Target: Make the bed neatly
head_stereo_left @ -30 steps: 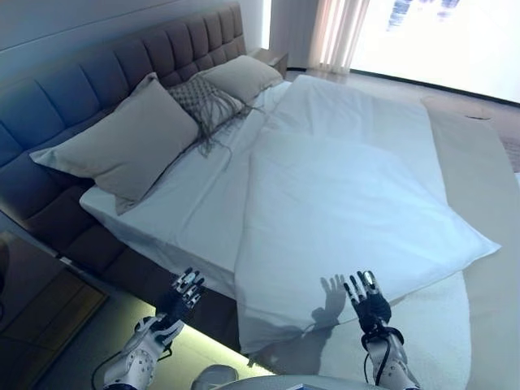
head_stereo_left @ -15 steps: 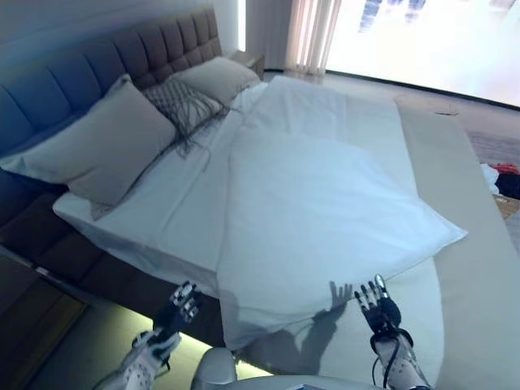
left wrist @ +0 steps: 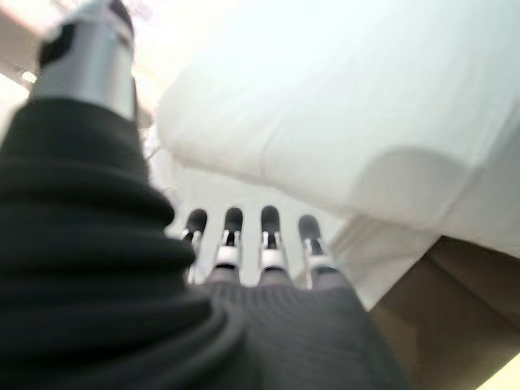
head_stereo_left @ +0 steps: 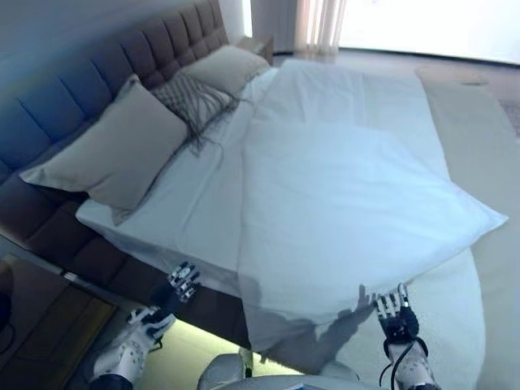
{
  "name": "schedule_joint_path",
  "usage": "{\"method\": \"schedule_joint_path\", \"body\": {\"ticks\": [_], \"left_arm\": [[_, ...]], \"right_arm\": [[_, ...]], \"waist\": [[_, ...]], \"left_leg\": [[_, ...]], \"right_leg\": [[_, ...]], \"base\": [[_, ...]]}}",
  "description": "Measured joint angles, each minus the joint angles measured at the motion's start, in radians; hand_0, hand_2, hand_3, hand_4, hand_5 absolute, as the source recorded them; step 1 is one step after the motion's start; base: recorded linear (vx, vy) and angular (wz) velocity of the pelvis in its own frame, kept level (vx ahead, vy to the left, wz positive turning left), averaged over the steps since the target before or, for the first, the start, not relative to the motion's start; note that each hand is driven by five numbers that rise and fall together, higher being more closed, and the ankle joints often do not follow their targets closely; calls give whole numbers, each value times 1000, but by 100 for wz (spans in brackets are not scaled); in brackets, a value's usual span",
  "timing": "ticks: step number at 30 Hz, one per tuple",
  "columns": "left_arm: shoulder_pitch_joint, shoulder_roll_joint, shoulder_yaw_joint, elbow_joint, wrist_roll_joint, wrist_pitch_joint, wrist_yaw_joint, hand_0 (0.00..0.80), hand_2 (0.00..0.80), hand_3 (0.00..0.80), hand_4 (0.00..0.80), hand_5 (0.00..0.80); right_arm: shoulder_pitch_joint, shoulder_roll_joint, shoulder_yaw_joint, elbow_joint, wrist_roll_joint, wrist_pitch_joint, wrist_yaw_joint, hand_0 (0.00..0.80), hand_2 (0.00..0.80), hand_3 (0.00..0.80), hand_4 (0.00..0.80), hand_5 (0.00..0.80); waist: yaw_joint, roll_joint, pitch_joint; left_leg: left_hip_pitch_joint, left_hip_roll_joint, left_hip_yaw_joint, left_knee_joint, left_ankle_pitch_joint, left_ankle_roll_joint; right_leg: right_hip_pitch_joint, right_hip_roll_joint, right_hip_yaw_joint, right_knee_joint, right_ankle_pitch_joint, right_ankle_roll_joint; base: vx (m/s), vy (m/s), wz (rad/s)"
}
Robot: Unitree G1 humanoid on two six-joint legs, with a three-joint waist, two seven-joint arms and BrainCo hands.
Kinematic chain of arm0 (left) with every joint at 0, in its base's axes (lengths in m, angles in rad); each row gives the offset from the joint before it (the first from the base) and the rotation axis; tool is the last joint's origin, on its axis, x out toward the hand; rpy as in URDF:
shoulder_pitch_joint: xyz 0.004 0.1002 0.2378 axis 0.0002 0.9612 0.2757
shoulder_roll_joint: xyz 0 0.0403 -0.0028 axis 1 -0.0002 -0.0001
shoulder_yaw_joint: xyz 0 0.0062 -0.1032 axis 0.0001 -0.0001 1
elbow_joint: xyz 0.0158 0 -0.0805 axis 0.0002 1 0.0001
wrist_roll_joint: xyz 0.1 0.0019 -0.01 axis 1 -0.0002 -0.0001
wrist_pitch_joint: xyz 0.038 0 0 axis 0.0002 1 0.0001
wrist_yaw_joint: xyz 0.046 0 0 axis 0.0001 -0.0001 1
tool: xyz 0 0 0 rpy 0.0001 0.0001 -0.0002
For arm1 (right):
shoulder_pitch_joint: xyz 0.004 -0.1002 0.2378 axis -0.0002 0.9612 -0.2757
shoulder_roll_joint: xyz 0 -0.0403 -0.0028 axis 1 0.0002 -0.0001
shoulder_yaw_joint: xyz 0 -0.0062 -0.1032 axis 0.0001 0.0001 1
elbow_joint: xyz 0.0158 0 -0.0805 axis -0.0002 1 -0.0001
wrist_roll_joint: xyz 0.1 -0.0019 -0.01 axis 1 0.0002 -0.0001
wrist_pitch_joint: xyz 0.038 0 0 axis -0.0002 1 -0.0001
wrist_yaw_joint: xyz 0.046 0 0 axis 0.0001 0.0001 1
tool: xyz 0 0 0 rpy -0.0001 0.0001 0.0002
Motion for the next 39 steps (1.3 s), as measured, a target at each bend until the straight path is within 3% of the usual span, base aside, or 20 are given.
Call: {"method": "schedule_joint_path", "body": {"ticks": [2,4,5,7,9,10,12,14,17,20,26,32,39], "left_arm": [[-5,-4,-23,-14,1,4,-2,0,0,0,0,0],[-44,-4,-38,-21,0,8,-2,0,0,0,0,0],[-75,-3,-47,-20,0,7,-1,0,0,0,0,0],[-84,9,-47,-19,-1,6,4,0,0,0,0,0],[-94,10,-63,-13,-11,-6,8,0,0,0,0,0],[-114,15,-69,-1,-14,-18,10,0,0,0,0,0],[-188,45,-106,19,-54,-56,27,0,0,0,0,0],[-251,55,-121,17,-87,-98,37,0,0,0,0,0],[-319,91,-143,-3,-122,-160,61,0,0,0,0,0],[-362,96,-142,-3,-128,-172,71,0,0,0,0,0],[-355,143,-142,-77,-152,-164,74,0,0,0,0,0],[-369,210,-142,-136,-204,-149,93,0,0,0,0,0],[-367,230,-143,-167,-242,-131,97,0,0,0,0,0]], "right_arm": [[32,-17,-32,24,51,-1,2,0,0,0,0,0],[37,-19,-41,90,118,-2,12,0,0,0,0,0],[16,-22,-49,134,165,-3,23,0,0,0,0,0],[-52,-28,-73,160,229,-2,35,0,0,0,0,0],[-93,-54,-85,148,233,-2,55,0,0,0,0,0],[-119,-68,-94,142,228,-2,65,0,0,0,0,0],[-189,-97,-96,144,217,-2,83,0,0,0,0,0],[-242,-122,-99,164,214,-2,104,0,0,0,0,0],[-353,-138,-96,211,250,10,161,0,0,0,0,0],[-430,-168,-98,261,370,57,219,0,0,0,0,0],[-442,-269,-103,329,529,139,286,0,0,0,0,0],[-477,-388,-123,377,540,180,307,0,0,0,0,0],[-519,-491,-124,400,541,251,338,0,0,0,0,0]], "waist": [[9,-1,2],[9,-12,7],[13,-26,18],[24,-29,51],[12,1,82],[13,8,107],[6,-8,155],[8,3,205],[15,28,270],[14,40,327],[29,42,357],[44,47,361],[64,49,361]], "left_leg": [[-6,47,0,-7,0,-33],[-59,109,32,11,3,-53],[-106,130,10,68,-11,-70],[-133,175,-92,153,-34,-100],[-92,231,-99,111,-71,-160],[-100,228,-89,111,-93,-186],[-197,178,-79,176,-94,-157],[-276,149,-80,225,-95,-134],[-385,153,-76,265,-87,-121],[-452,161,-73,280,-65,-124],[-527,155,-72,321,-60,-126],[-545,144,-75,309,-52,-122],[-568,127,-77,272,-23,-119]], "right_leg": [[28,42,-37,-22,2,-22],[2,71,-92,-25,-8,-56],[-33,73,-104,-14,-19,-76],[-84,83,-84,15,-13,-80],[-102,95,-79,42,-8,-63],[-140,83,-63,66,-4,-51],[-237,30,-36,111,8,-31],[-300,0,-26,129,24,-18],[-398,-15,-37,159,35,-18],[-476,-19,-40,210,35,-31],[-574,-46,-37,313,2,-43],[-599,-57,-35,325,-6,-39],[-628,-79,-51,329,-4,-42]], "base": [[-239,-421,31],[-209,-206,57],[-8,-38,27],[10,40,-24],[-174,158,-26],[-356,193,-28],[-315,126,-7],[-292,-44,7],[-199,-125,2],[-90,-62,5],[-40,-21,7],[-5,-81,4],[30,-54,10]]}}
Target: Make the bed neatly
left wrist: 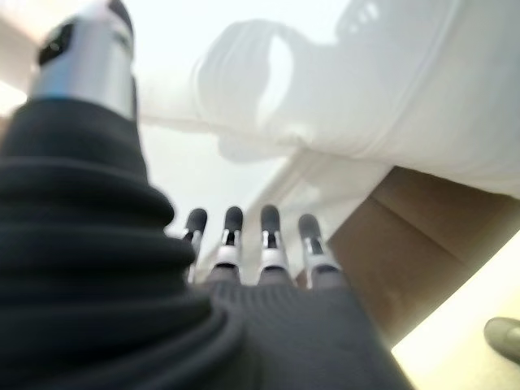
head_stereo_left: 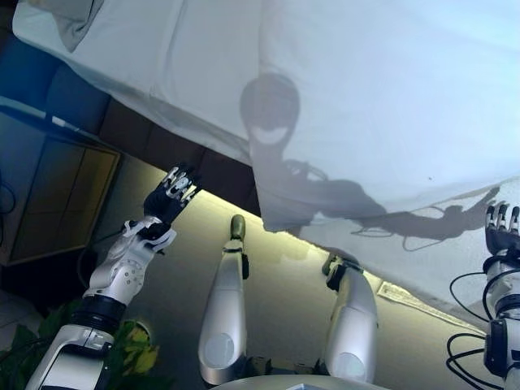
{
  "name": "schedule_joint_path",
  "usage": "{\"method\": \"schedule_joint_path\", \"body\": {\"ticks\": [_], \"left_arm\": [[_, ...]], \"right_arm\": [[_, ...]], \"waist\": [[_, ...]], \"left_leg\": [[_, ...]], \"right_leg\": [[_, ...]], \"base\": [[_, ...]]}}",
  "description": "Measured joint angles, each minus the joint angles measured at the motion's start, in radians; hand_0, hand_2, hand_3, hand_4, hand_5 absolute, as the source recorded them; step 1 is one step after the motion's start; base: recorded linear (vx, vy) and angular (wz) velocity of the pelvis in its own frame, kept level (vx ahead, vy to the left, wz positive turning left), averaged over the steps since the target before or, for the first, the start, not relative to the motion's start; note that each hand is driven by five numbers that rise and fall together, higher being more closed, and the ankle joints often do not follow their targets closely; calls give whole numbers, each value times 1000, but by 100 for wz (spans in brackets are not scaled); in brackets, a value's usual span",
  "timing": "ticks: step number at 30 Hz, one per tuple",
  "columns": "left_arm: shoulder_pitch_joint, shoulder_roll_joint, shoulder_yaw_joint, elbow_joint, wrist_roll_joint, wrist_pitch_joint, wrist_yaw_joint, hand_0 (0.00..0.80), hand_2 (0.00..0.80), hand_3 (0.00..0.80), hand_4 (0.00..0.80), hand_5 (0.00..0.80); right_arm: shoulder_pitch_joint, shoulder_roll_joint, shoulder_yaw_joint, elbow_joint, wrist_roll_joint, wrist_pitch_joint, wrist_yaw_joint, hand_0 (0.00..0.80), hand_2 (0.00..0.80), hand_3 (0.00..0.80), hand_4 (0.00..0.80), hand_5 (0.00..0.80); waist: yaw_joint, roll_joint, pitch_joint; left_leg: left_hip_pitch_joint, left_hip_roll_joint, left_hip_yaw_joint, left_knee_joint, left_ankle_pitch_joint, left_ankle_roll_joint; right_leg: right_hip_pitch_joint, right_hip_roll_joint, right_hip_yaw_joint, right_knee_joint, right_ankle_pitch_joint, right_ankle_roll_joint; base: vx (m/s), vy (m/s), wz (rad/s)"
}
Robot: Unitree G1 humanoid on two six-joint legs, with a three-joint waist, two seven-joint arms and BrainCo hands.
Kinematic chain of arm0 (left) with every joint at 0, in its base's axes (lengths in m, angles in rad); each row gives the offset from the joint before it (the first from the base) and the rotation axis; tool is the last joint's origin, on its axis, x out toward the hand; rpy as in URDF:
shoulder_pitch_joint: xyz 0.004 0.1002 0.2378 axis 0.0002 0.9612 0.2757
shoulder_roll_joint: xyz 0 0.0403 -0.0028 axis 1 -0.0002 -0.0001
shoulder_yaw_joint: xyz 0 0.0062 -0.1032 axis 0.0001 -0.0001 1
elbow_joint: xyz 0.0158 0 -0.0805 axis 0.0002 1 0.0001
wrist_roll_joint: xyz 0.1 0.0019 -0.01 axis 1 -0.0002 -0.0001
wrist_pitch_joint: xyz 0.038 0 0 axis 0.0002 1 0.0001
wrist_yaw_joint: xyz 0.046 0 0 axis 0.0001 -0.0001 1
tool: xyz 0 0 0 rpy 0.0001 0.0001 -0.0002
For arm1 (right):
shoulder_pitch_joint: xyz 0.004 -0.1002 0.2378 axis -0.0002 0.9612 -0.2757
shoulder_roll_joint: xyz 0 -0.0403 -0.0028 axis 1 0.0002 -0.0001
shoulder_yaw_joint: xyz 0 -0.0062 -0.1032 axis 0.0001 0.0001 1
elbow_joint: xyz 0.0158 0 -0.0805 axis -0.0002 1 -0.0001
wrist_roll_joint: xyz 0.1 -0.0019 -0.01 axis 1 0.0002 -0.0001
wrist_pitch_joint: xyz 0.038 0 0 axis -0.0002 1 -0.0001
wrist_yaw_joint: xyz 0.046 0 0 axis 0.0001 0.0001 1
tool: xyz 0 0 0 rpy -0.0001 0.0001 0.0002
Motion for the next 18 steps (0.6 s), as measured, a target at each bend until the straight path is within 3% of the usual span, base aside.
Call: {"method": "schedule_joint_path", "body": {"ticks": [6,18], "left_arm": [[-23,54,0,-11,-16,4,-20,0,0,0,0,0],[-22,58,0,-21,-35,3,-21,0,0,0,0,0]], "right_arm": [[-64,-15,0,5,20,19,-6,0,0,0,0,0],[-55,-15,-18,54,57,43,-7,0,0,0,0,0]], "waist": [[28,0,0],[31,1,0]], "left_leg": [[-25,-18,-12,-14,15,3],[-62,-38,-25,-14,24,14]], "right_leg": [[-17,-18,-19,3,0,3],[-40,-44,-38,16,0,9]], "base": [[40,-42,10],[15,5,6]]}}
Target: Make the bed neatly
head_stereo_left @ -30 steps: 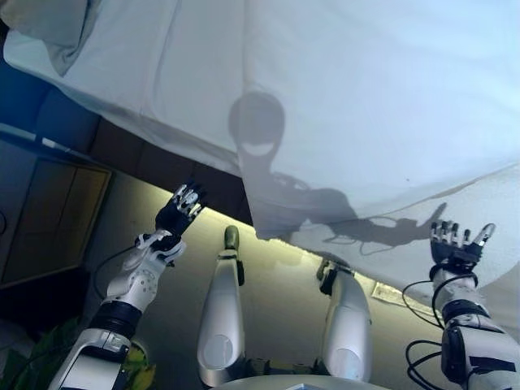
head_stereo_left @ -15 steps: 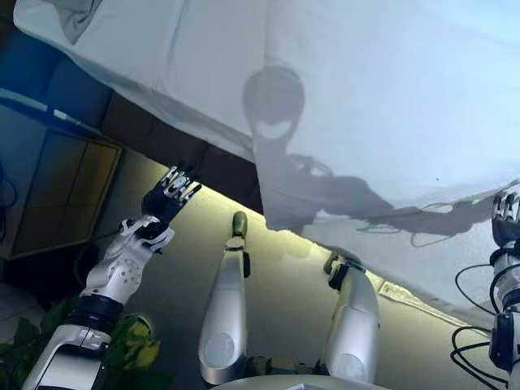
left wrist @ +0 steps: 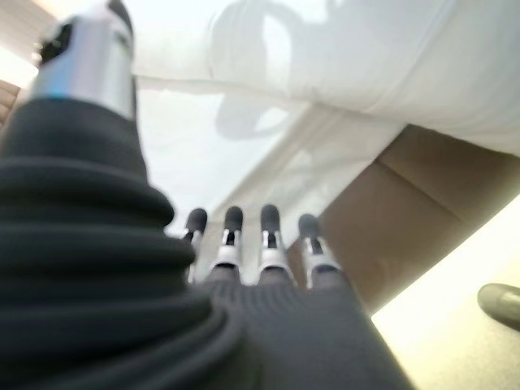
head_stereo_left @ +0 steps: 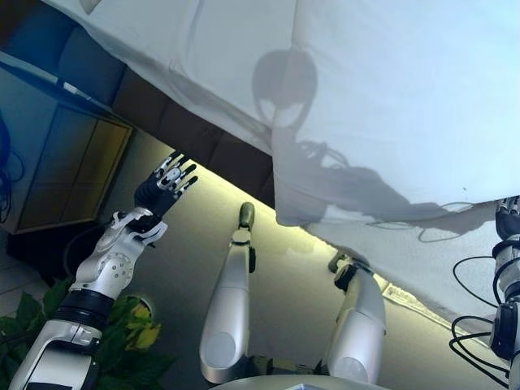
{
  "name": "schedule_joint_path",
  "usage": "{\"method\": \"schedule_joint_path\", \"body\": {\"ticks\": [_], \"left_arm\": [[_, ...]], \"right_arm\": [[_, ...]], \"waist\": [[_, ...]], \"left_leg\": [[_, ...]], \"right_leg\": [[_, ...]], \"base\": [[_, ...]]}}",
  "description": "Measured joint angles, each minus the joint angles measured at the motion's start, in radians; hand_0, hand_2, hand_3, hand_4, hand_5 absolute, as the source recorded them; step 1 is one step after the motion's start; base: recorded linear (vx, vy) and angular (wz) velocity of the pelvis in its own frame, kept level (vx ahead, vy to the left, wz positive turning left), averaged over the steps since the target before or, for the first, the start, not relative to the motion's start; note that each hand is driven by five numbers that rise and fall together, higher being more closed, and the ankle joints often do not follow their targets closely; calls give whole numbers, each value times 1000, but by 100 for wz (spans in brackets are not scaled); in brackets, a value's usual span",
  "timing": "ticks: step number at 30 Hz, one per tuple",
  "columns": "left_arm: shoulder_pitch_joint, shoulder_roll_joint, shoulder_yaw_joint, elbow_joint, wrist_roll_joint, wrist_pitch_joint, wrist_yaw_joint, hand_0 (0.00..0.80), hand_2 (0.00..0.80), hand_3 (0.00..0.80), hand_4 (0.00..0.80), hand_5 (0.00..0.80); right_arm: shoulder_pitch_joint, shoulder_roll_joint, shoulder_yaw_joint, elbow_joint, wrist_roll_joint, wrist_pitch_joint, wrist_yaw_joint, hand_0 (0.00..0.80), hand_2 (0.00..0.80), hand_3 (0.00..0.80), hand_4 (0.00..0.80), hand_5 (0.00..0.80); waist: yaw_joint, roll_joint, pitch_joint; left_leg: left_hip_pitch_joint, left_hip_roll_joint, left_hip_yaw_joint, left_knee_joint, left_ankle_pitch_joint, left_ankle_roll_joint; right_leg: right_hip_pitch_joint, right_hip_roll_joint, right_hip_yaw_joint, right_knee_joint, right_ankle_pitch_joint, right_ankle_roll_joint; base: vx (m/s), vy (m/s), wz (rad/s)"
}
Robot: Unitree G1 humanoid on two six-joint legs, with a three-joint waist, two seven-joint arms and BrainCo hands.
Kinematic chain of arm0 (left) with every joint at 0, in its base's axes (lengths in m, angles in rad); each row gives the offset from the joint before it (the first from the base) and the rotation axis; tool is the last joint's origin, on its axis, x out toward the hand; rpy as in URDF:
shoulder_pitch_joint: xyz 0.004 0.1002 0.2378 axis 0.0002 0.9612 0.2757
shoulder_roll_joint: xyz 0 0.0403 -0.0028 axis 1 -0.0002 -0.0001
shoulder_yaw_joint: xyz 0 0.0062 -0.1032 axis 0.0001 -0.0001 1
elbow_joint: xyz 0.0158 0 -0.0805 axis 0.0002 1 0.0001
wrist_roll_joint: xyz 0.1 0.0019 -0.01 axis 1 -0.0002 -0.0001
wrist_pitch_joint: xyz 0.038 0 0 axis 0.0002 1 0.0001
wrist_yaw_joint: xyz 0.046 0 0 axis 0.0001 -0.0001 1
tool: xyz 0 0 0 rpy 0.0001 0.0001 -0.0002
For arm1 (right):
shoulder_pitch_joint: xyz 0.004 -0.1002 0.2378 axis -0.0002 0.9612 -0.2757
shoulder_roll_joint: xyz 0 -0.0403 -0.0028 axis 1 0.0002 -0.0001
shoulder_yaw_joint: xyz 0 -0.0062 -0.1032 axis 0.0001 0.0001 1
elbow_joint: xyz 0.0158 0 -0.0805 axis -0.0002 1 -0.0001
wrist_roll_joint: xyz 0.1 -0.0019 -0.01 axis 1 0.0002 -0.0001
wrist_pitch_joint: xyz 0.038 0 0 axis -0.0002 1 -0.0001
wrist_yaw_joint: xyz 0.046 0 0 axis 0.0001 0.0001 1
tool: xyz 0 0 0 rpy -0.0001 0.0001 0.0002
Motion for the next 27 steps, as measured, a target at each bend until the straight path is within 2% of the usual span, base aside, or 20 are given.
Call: {"method": "schedule_joint_path", "body": {"ticks": [10,19,20,21,22,23,24,25,27], "left_arm": [[-4,0,-1,-4,-2,0,-9,0,0,0,0,0],[-10,37,-10,-9,-19,19,-9,0,0,0,0,0],[-13,38,-10,-9,-20,20,-9,0,0,0,0,0],[-15,40,-10,-9,-20,21,-9,0,0,0,0,0],[-16,40,-10,-9,-21,22,-12,0,0,0,0,0],[-21,41,-12,-9,-34,24,-18,0,0,0,0,0],[-28,41,-12,-9,-39,27,-22,0,0,0,0,0],[-34,41,-12,-9,-39,29,-26,0,0,0,0,0],[-36,50,-13,-9,-39,35,-35,0,0,0,0,0]], "right_arm": [[22,-1,-2,57,0,45,31,0,0,0,0,0],[-50,-41,2,60,0,48,38,0,0,0,0,0],[-66,-51,2,60,0,47,37,75,75,75,75,75],[-84,-55,2,60,0,44,35,195,195,195,195,195],[-100,-57,3,60,0,43,28,452,452,452,452,452],[-114,-65,9,60,0,40,21,555,555,555,555,555],[-124,-73,11,60,0,37,17,715,715,715,715,715],[-132,-80,12,60,0,31,10,800,800,800,800,800],[-160,-85,26,61,0,14,-4,800,800,800,800,800]], "waist": [[-3,0,0],[2,13,4],[4,17,6],[7,18,6],[9,19,5],[13,19,5],[18,19,5],[25,19,5],[27,19,6]], "left_leg": [[1,0,4,0,1,1],[0,-16,2,-15,13,5],[0,-18,0,-19,16,5],[0,-18,-1,-23,19,4],[1,-20,-3,-30,23,3],[1,-22,-4,-39,30,3],[-1,-23,-4,-47,36,3],[-2,-25,-4,-53,40,4],[-5,-28,-5,-54,44,5]], "right_leg": [[-4,-2,5,4,0,0],[-8,-19,-1,10,1,3],[-8,-20,-3,10,1,3],[-9,-20,-4,10,1,3],[-9,-21,-6,10,1,4],[-11,-23,-9,9,1,4],[-14,-25,-11,9,1,3],[-16,-27,-13,10,1,3],[-17,-31,-19,9,1,4]], "base": [[0,0,0],[18,-49,4],[25,-75,8],[25,-68,7],[19,-57,8],[16,-44,10],[12,-37,10],[11,-34,10],[13,-34,8]]}}
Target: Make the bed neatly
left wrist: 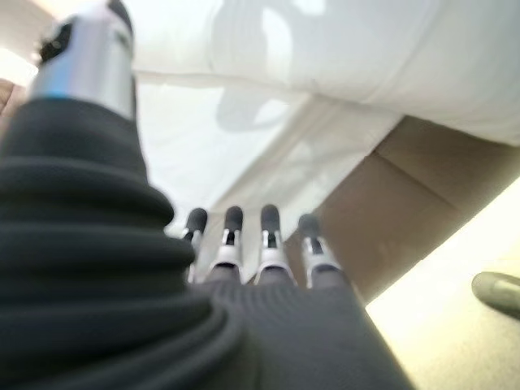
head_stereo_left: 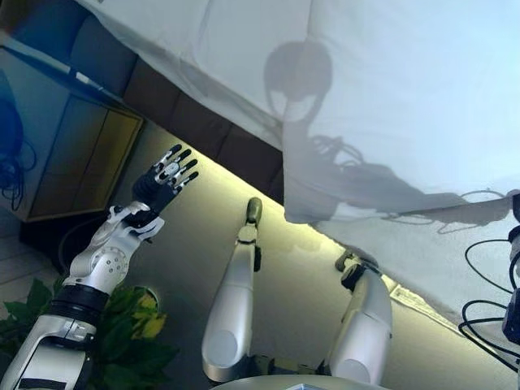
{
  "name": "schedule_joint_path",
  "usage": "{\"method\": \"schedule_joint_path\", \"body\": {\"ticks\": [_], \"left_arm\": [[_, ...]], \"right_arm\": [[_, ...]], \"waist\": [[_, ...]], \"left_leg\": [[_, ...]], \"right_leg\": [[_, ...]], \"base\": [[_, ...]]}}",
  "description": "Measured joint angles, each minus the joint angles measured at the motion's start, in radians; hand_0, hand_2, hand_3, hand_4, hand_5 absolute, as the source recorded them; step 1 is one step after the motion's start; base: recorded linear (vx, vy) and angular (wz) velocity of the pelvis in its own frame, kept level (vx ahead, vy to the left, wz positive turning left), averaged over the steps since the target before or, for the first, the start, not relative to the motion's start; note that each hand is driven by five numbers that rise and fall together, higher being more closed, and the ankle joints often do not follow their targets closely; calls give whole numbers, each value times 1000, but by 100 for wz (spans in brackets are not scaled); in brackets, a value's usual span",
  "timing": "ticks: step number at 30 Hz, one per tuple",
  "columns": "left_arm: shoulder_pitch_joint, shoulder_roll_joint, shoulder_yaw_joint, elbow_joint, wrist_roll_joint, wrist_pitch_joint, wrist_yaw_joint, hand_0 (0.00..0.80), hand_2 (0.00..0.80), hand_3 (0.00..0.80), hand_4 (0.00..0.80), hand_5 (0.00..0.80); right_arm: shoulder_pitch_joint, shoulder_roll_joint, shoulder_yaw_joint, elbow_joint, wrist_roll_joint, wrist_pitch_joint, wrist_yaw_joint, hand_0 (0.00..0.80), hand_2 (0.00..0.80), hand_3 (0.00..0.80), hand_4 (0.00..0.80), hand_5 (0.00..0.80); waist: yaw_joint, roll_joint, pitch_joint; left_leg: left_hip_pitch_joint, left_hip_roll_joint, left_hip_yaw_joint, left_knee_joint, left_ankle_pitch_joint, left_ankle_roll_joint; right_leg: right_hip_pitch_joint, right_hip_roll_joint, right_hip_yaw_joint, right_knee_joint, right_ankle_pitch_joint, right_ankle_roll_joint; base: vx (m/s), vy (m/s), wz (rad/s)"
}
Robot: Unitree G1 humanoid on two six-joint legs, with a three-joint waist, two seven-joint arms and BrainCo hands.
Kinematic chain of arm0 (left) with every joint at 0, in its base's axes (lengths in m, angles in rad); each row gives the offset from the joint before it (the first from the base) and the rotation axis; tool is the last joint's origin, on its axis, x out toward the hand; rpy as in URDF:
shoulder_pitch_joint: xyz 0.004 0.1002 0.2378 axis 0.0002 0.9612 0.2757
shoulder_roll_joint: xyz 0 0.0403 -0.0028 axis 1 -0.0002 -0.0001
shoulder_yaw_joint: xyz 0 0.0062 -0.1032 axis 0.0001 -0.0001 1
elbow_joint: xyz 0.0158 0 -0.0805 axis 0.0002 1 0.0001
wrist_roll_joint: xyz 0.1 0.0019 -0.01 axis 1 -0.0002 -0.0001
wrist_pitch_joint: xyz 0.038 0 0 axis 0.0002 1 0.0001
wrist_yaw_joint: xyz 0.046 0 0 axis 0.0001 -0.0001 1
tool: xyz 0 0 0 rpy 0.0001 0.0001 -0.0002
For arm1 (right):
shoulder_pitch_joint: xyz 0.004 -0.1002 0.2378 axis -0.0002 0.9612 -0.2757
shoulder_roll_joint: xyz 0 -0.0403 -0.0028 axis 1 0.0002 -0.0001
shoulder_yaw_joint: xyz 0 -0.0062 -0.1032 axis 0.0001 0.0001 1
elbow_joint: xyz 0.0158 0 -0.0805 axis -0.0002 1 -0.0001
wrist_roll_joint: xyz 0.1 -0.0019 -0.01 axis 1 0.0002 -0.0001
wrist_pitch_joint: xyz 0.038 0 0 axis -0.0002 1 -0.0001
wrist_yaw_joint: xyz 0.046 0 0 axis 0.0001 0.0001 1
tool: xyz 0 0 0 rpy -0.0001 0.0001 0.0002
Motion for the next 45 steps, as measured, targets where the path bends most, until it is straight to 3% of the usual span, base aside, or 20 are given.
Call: {"method": "schedule_joint_path", "body": {"ticks": [4,17,24,32,38,45], "left_arm": [[-6,32,0,6,-1,6,-14,0,0,0,0,0],[-2,21,-1,3,-9,5,-19,0,0,0,0,0],[-7,-41,-9,-2,-4,4,25,0,0,0,0,0],[-6,-149,-12,-4,3,6,97,0,0,0,0,0],[-9,-254,-39,-24,1,28,108,0,0,0,0,0],[-18,-335,-77,-1,-123,94,151,0,0,0,0,0]], "right_arm": [[-38,-2,6,0,0,-10,-24,800,800,800,800,800],[27,22,20,-3,-65,9,-11,800,800,800,800,800],[148,152,62,-83,-218,-50,115,800,800,800,800,800],[282,371,204,-356,-319,-130,187,800,800,800,800,800],[338,449,399,-661,-468,-199,42,800,800,800,800,800],[317,480,482,-821,-600,-210,-120,800,800,800,800,800]], "waist": [[2,0,0],[-1,3,1],[-28,6,-4],[-74,-7,-16],[-117,-8,-24],[-121,-7,-26]], "left_leg": [[-12,-1,-5,5,2,1],[33,-8,6,-8,7,8],[101,0,32,-41,13,16],[204,11,60,-85,11,14],[247,14,74,-106,14,10],[253,16,80,-102,14,9]], "right_leg": [[0,-2,-10,0,1,1],[43,-16,-10,-5,4,7],[109,-13,-10,-42,8,15],[206,18,10,-119,30,31],[241,24,18,-146,37,34],[248,25,21,-149,38,35]], "base": [[1,-9,6],[-6,70,2],[0,86,0],[18,94,-9],[4,29,-8],[4,-5,-1]]}}
